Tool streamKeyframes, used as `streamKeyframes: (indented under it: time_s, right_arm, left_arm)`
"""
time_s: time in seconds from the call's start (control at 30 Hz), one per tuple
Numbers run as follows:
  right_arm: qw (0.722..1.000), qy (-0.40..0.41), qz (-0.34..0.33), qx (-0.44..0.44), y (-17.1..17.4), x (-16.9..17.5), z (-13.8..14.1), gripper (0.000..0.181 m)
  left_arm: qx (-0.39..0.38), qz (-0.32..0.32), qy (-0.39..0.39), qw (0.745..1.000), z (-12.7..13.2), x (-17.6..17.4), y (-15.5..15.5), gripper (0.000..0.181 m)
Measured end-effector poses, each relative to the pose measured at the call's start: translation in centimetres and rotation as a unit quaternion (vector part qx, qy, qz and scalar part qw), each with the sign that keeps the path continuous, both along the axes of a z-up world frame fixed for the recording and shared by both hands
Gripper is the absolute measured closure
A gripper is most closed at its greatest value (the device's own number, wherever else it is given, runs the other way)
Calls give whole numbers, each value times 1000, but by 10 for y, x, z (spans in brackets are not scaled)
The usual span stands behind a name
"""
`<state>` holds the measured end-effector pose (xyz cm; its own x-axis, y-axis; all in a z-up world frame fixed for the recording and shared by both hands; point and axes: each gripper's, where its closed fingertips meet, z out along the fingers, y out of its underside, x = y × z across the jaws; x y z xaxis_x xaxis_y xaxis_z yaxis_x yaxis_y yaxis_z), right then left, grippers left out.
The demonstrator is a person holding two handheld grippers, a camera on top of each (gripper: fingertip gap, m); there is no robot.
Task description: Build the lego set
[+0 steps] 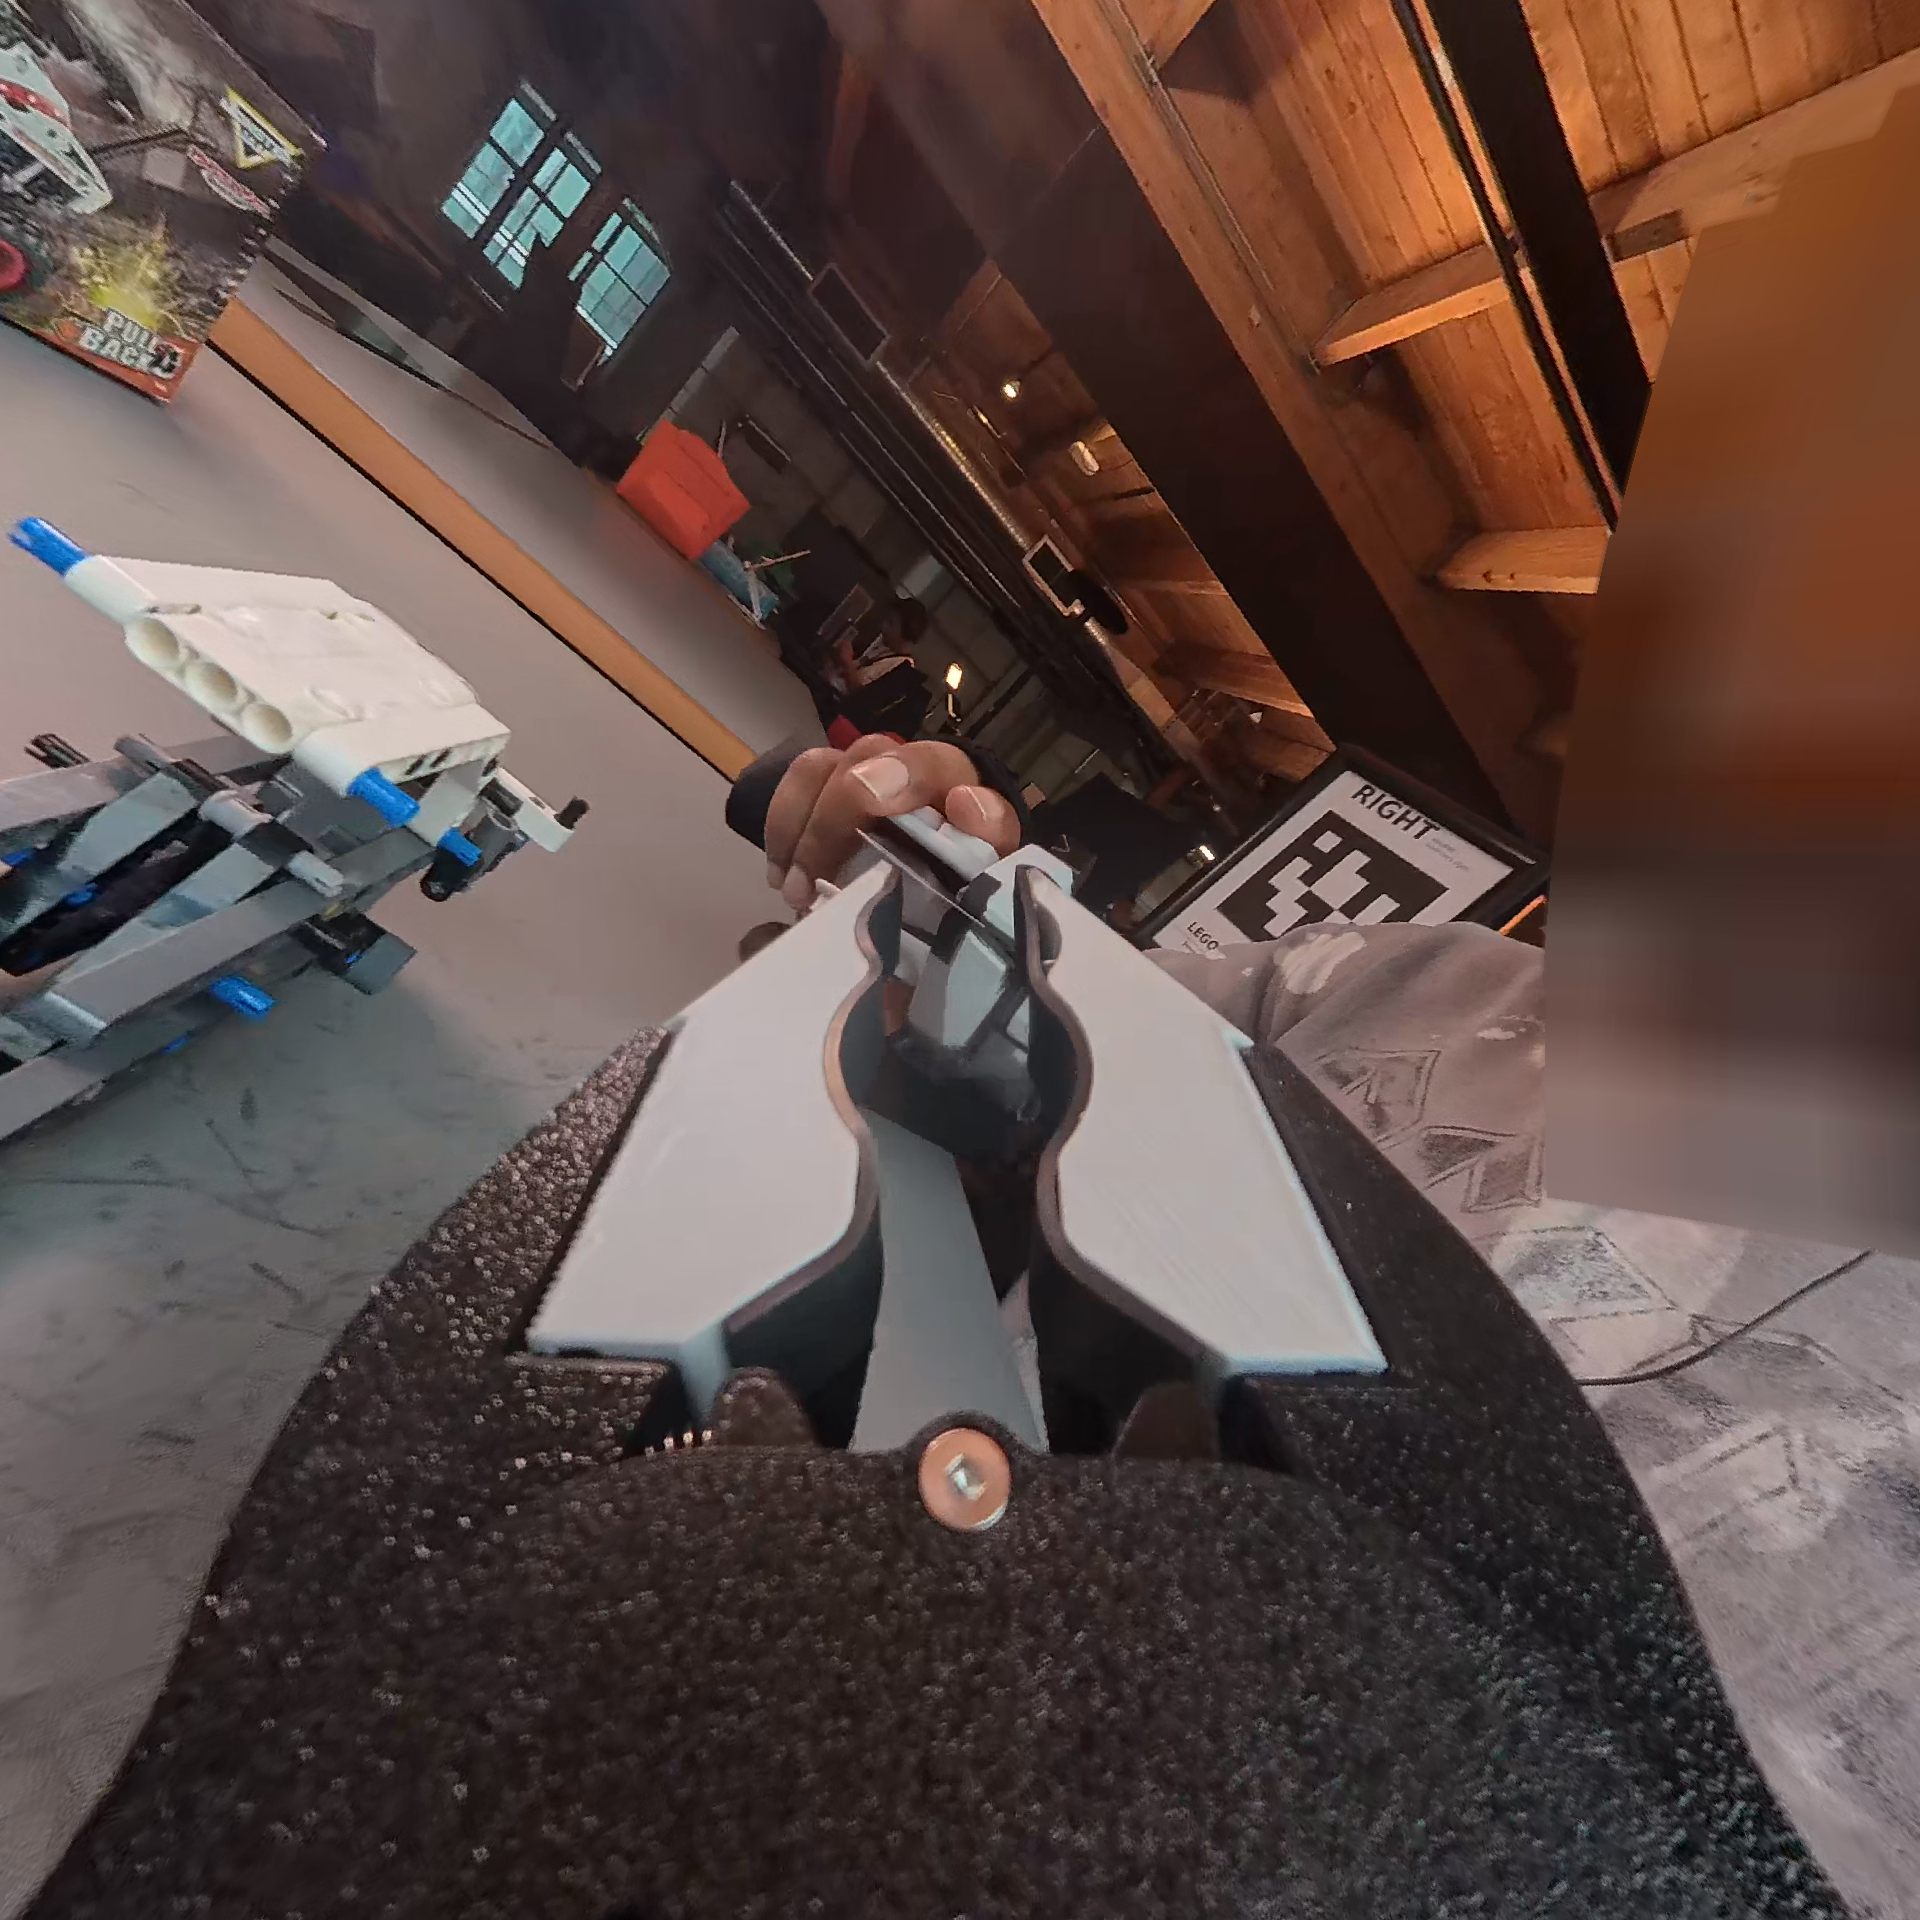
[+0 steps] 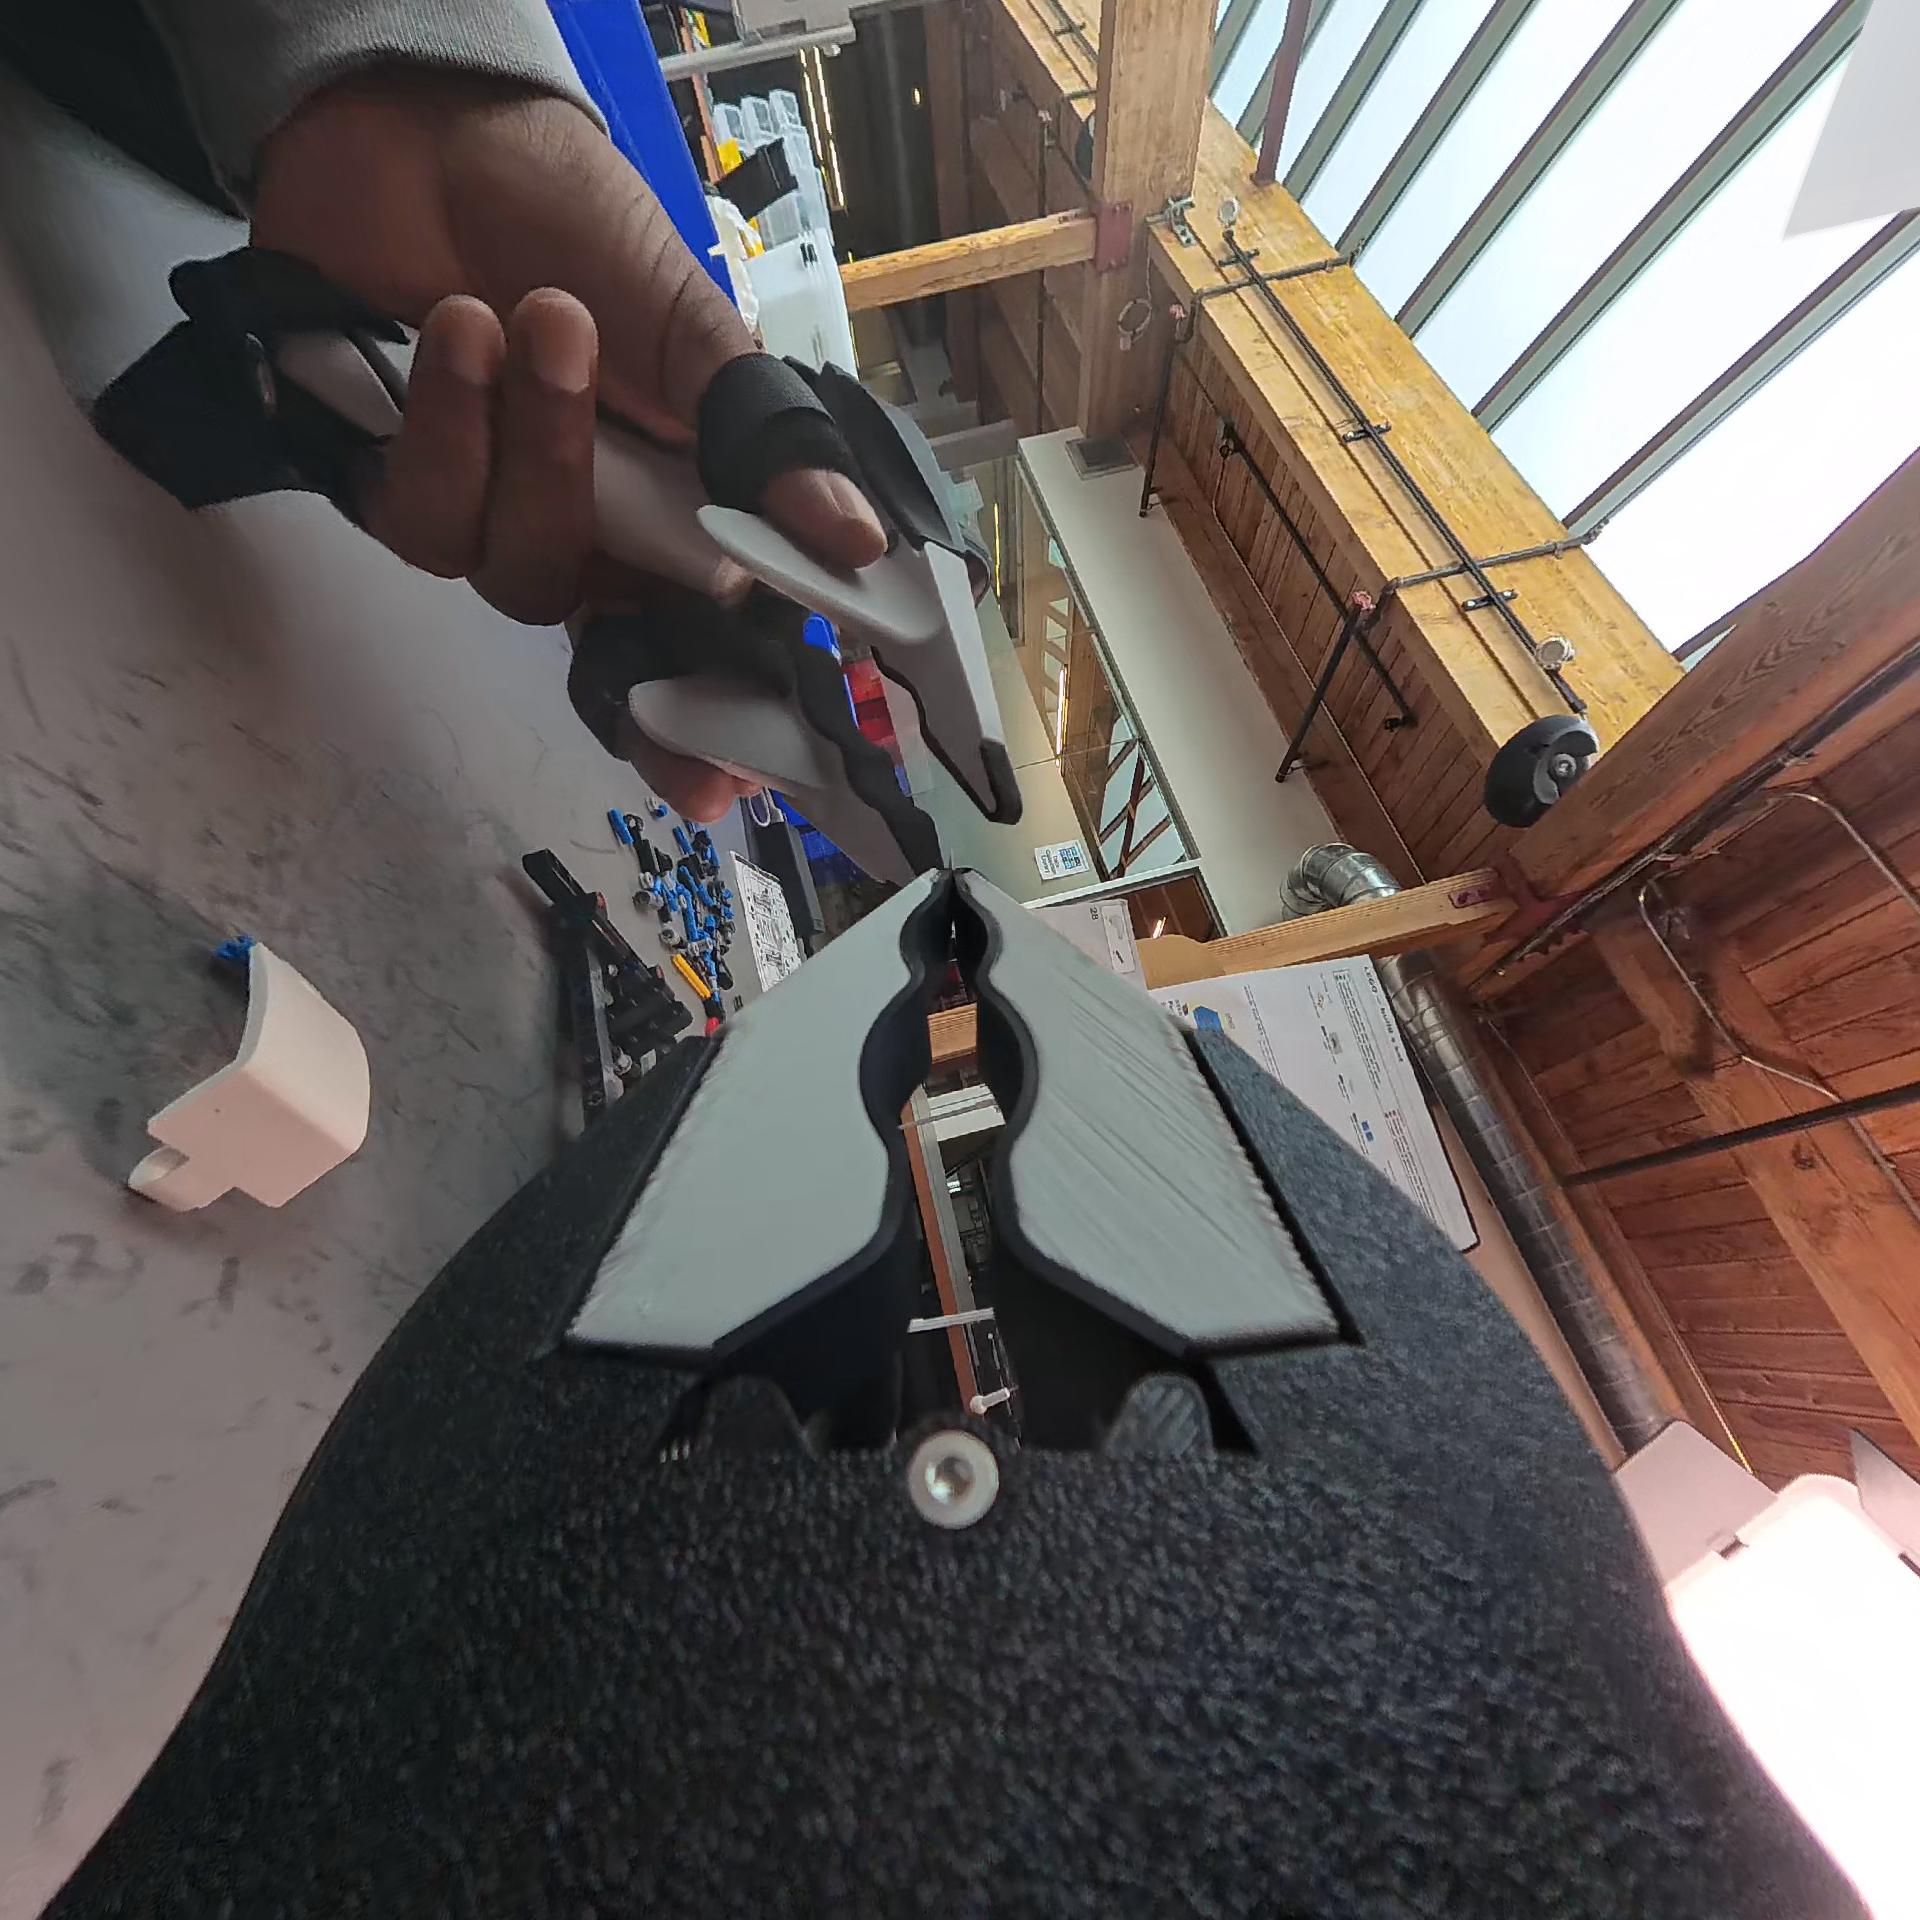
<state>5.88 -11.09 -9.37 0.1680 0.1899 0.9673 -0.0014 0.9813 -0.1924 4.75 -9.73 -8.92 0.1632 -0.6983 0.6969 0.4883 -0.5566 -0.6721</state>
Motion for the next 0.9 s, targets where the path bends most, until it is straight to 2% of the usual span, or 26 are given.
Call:
streamKeyframes:
  time_s: [0.27, 0.4, 0.77, 0.9]
  right_arm:
    - [1000, -4, -2, 8, -2, -2, -2, 181]
    - [1000, -7, -4, 13, -2, -4, -5, 181]
    - [1000, -13, -8, 17, 0, -8, -8, 181]
    - [1000, -23, -9, 12, 0, -10, -13, 181]
  left_arm:
    - [-26, -12, -24, 999, -3, 2, 2, 161]
    - [-29, -22, -30, 999, -3, 4, 0, 170]
    - [-29, -8, -21, 999, -5, 2, 3, 176]
    - [-18, 15, 12, 1000, -7, 2, 4, 181]
